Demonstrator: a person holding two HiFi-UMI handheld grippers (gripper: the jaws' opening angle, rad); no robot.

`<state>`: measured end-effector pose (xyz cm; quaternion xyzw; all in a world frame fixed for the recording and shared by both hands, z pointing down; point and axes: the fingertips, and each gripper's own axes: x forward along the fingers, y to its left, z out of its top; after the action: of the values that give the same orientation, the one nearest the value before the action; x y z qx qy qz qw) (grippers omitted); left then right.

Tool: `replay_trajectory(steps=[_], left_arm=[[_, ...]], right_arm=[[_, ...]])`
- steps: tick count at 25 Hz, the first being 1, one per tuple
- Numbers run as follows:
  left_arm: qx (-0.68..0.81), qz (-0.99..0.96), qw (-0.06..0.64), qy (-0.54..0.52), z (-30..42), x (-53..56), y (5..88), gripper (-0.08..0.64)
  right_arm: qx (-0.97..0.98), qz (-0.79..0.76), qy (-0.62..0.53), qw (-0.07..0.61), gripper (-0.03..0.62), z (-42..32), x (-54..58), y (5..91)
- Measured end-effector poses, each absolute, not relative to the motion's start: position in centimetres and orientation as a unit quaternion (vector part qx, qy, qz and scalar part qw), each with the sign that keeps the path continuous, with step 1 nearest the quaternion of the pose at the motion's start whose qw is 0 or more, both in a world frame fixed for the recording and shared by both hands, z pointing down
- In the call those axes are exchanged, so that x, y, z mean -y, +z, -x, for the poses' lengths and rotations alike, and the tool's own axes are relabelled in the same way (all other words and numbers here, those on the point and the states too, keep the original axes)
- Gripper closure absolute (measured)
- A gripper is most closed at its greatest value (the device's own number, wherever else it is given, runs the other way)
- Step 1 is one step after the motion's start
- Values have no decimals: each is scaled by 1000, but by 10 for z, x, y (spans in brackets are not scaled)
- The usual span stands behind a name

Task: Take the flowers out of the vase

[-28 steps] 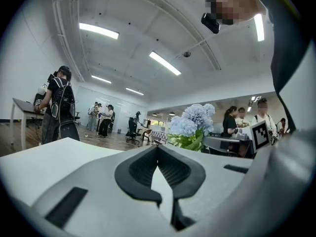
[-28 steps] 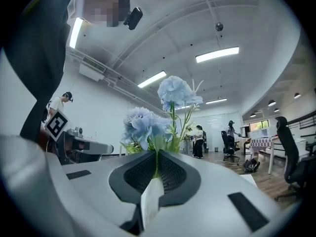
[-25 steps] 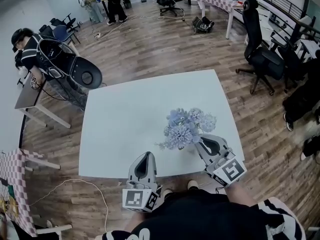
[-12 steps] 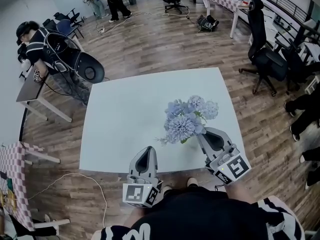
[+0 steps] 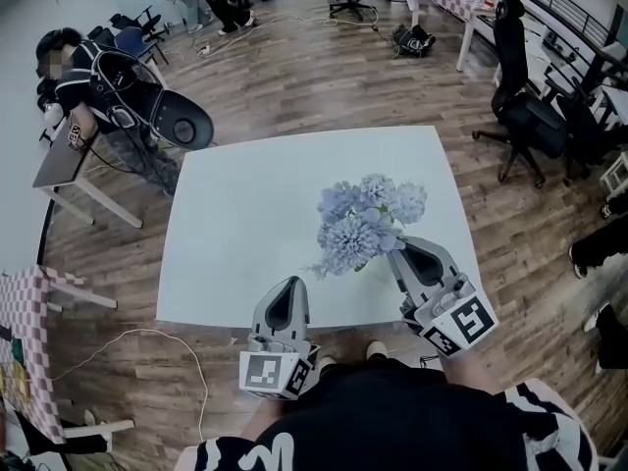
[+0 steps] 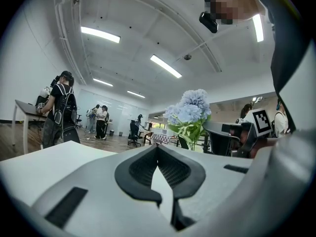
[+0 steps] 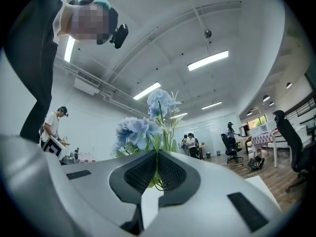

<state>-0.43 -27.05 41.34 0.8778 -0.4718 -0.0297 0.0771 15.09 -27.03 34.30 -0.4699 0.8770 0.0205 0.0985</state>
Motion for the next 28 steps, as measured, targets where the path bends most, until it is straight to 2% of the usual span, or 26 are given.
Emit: replay_trajectory(steps=[28], left_arm=[[492,-867,70,-42,50,257,404,555]], right_arm=[[-874,450,29,182,571,-117,257,277]])
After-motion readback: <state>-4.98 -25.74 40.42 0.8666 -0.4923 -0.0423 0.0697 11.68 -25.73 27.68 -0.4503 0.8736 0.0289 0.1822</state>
